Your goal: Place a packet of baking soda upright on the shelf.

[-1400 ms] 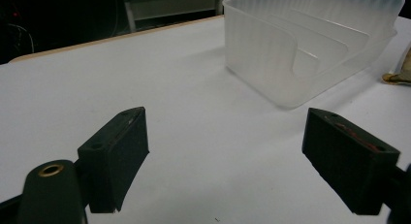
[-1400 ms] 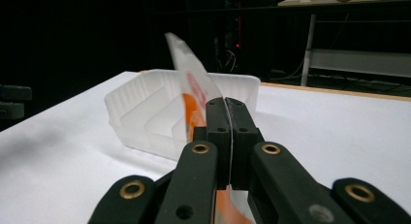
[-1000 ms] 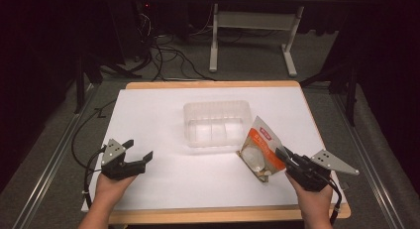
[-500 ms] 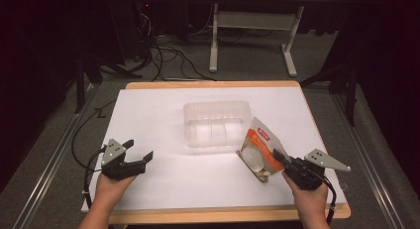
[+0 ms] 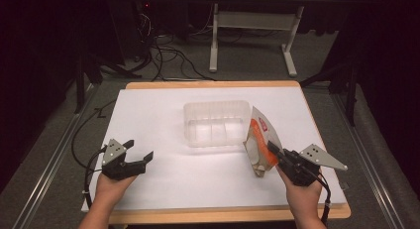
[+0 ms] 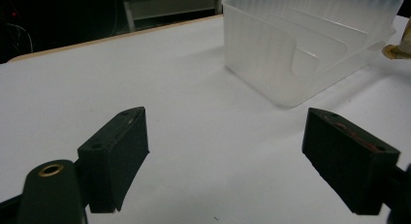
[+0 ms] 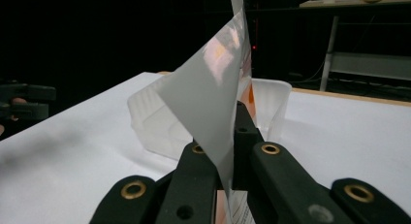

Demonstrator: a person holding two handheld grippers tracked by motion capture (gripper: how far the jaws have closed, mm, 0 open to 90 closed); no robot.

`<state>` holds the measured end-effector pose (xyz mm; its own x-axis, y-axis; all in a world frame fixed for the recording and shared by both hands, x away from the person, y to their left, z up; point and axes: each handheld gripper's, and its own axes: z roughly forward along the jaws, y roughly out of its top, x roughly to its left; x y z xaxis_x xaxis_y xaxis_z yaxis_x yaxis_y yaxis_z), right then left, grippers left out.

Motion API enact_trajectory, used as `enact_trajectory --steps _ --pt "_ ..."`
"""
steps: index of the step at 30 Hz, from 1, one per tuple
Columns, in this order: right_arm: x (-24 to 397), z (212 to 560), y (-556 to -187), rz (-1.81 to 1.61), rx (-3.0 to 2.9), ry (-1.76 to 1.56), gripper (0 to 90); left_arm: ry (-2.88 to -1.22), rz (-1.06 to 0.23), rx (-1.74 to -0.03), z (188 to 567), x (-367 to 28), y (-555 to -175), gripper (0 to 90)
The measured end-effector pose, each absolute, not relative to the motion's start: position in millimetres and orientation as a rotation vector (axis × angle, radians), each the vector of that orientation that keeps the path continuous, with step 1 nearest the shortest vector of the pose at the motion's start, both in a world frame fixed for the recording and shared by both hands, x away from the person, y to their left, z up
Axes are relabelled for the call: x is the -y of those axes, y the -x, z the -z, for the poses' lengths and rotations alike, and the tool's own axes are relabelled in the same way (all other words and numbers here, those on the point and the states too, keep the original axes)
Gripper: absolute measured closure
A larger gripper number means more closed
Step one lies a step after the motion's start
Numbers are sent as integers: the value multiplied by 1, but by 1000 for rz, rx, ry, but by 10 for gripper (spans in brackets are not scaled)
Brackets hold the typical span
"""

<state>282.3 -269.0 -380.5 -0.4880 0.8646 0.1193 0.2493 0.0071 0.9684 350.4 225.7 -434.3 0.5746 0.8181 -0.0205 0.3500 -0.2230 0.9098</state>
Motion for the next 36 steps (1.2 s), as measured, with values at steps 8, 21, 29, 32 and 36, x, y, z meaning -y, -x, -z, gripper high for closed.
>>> enact_trajectory --steps 8,21,29,32,36 --pt "267 367 -286 -1500 -1744 -1103 900 -1813 -591 -959 434 -225 -350 173" --pt "249 342 -297 -1526 -1727 -1023 900 -1806 -589 -961 434 -226 -350 173" --pt "231 325 -309 -1552 -1728 -994 900 -1804 -587 -959 434 -227 -349 173" --pt "223 323 -317 -1559 -1730 -986 900 -1802 -585 -960 433 -227 -349 173" --pt "210 322 -332 -1576 -1726 -992 900 -1795 -586 -958 433 -228 -349 173"
